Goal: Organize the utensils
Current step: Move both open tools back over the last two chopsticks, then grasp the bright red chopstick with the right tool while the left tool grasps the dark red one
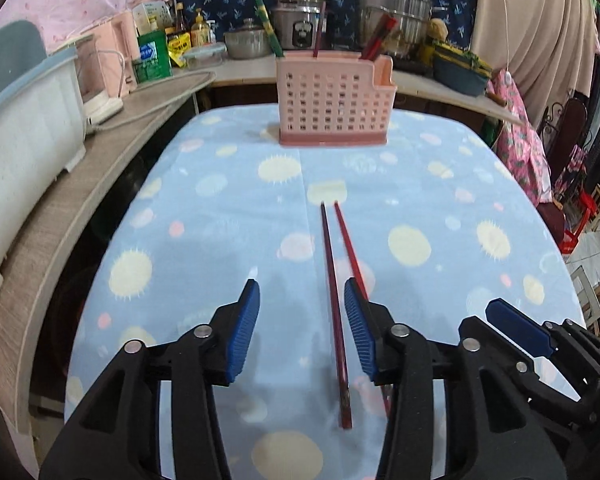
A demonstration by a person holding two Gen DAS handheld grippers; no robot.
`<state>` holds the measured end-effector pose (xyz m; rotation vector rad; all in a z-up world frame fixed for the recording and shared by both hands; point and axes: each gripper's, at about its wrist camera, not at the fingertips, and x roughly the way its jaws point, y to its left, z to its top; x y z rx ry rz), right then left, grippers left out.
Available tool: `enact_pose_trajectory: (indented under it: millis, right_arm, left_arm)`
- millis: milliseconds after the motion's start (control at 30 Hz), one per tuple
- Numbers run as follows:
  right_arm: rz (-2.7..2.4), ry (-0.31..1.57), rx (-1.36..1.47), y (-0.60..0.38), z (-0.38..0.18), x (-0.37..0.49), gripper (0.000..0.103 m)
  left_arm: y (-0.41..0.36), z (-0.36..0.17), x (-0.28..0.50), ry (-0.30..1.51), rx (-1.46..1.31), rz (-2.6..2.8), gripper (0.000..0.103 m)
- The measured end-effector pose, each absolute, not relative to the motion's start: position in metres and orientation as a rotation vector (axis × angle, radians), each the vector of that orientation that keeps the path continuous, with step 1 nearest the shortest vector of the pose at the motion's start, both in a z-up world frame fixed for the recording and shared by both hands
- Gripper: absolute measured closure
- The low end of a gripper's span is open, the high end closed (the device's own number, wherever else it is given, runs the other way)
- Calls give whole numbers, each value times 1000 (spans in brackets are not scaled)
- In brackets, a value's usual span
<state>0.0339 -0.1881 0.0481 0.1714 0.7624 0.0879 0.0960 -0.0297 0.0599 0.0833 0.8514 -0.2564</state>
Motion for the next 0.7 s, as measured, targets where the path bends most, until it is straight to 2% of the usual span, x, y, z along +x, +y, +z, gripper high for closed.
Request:
enact_pose_trajectory:
  millis: [67,233,500,700]
  right_arm:
    - [90,787,168,-186,36,29,76]
    - [98,837,160,-177,14,23,75]
    - [125,893,138,-159,-7,27,75]
    - [133,908,114,-148,-15,30,75]
  left_arm:
    - [-29,50,89,863,90,-253,48]
    - [-23,30,77,900,100,-250,38]
    - [-9,10,72,958,84,-226,36]
    - [-5,8,72,970,69,-227,31]
